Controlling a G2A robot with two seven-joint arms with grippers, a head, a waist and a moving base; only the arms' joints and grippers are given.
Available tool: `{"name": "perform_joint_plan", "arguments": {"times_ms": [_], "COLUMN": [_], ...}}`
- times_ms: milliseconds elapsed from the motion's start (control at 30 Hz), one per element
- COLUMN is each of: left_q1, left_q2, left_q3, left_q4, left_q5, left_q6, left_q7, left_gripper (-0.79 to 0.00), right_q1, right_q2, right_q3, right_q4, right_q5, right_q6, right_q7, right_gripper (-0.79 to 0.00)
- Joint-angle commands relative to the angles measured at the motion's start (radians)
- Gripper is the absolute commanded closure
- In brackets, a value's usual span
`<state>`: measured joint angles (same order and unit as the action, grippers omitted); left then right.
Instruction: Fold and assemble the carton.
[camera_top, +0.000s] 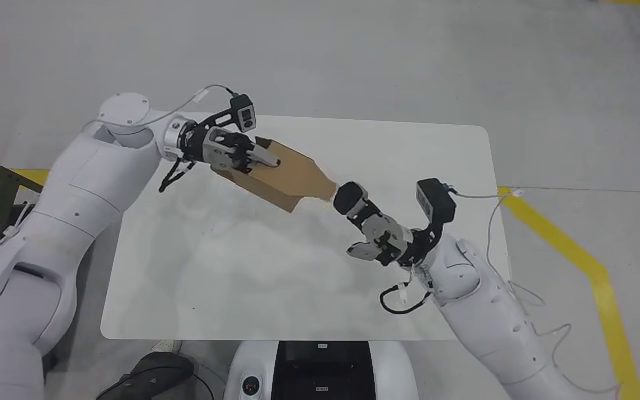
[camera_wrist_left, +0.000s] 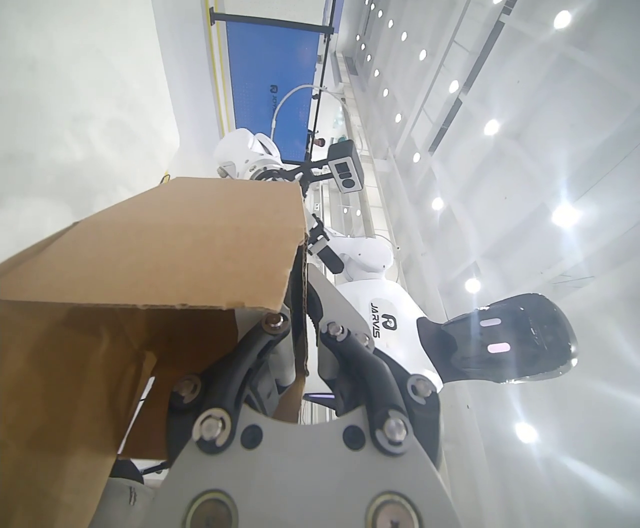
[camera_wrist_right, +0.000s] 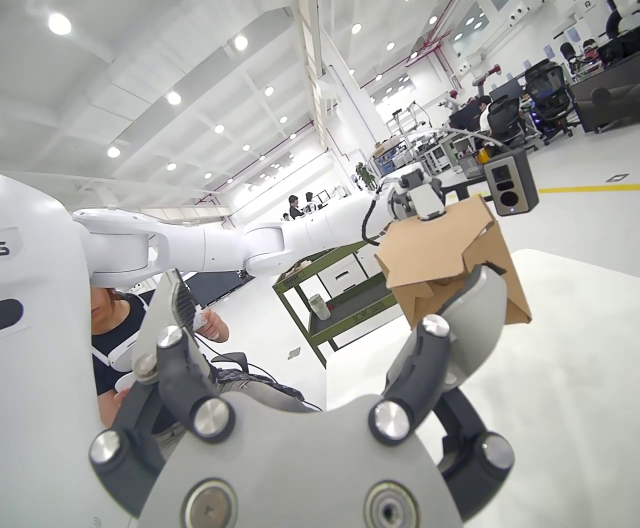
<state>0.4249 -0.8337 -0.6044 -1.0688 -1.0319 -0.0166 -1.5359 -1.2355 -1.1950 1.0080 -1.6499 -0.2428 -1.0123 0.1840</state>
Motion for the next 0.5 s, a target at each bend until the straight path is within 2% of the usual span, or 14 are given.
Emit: {"name": "perform_joint_plan", "arguments": {"times_ms": [0, 467], "left_q1": [0.008, 0.009], "left_q2": [0.000, -0.014], "left_q3": [0.000, -0.008], "left_q4": [-0.003, -0.034], "left_q5": [0.007, 0.039], "left_q6": [0.005, 0.015], "left_q7": [0.000, 0.000], "left_gripper": [0.000, 0.000], "right_q1": [-0.005, 0.011], "right_q2": [0.002, -0.001], "right_q3": [0.002, -0.042], "right_q4": [-0.014, -0.012], "right_q5": [0.004, 0.059], "right_q6": [0.000, 0.048], "right_q7": [0.006, 0.075], "right_gripper": [-0.785, -0.785]}}
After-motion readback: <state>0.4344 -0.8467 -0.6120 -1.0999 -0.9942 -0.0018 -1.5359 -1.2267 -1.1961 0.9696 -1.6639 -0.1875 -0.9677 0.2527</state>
